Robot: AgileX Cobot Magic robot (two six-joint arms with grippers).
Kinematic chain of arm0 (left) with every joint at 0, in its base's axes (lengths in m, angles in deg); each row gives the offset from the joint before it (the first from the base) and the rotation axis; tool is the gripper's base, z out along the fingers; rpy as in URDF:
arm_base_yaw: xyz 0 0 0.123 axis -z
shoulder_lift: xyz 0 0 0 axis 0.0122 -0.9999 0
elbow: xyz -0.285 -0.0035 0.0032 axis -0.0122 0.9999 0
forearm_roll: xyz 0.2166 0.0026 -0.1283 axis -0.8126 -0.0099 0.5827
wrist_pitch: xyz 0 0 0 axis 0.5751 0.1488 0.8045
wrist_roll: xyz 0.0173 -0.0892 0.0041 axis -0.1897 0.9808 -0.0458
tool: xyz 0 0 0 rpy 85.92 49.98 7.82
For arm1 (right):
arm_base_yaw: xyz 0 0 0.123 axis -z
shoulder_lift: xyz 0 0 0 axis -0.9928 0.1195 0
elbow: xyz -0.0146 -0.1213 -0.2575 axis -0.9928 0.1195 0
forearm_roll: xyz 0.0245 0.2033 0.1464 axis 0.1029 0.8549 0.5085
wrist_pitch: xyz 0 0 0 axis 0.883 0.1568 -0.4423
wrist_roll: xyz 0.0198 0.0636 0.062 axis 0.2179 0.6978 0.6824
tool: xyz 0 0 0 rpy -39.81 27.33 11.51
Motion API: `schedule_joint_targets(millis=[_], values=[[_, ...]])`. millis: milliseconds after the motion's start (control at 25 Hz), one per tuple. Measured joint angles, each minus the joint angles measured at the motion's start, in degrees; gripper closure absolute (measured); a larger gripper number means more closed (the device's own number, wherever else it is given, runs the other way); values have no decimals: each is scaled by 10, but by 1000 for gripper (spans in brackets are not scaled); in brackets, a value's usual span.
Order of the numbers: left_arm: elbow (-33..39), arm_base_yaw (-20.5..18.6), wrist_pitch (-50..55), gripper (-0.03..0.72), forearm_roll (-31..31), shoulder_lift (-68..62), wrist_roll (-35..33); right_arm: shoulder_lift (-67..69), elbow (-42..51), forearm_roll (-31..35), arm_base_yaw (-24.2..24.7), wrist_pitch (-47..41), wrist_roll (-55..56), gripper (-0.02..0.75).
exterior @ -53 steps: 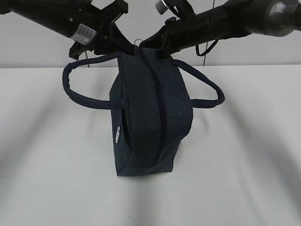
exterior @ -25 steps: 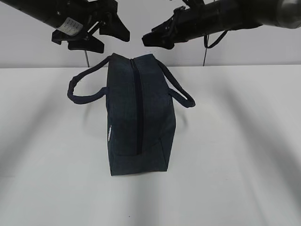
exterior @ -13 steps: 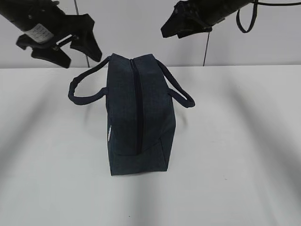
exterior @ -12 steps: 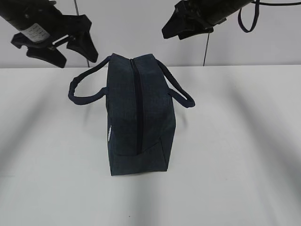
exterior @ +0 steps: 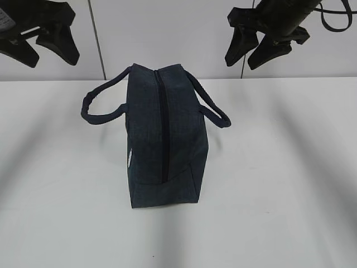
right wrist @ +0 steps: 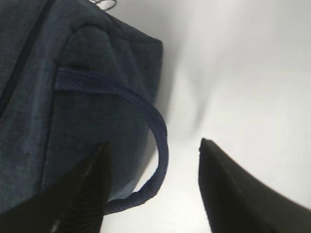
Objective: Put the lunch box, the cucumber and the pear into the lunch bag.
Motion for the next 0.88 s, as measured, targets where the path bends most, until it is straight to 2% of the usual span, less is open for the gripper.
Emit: schedule_joint_targets(millis=[240,440,640,880], values=[[54,0,8,163,-9,71,13,-8,8,-9,0,-1,25,334],[179,0,5,166,-12,166,22,-63,59,-14,0,-2,31,358],[301,0,-5,167,-13,291,28,-150,137,-34,0,-2,43,363],[401,0,11,169,-15,444,29,-290,279,-43,0,-3,50,363]])
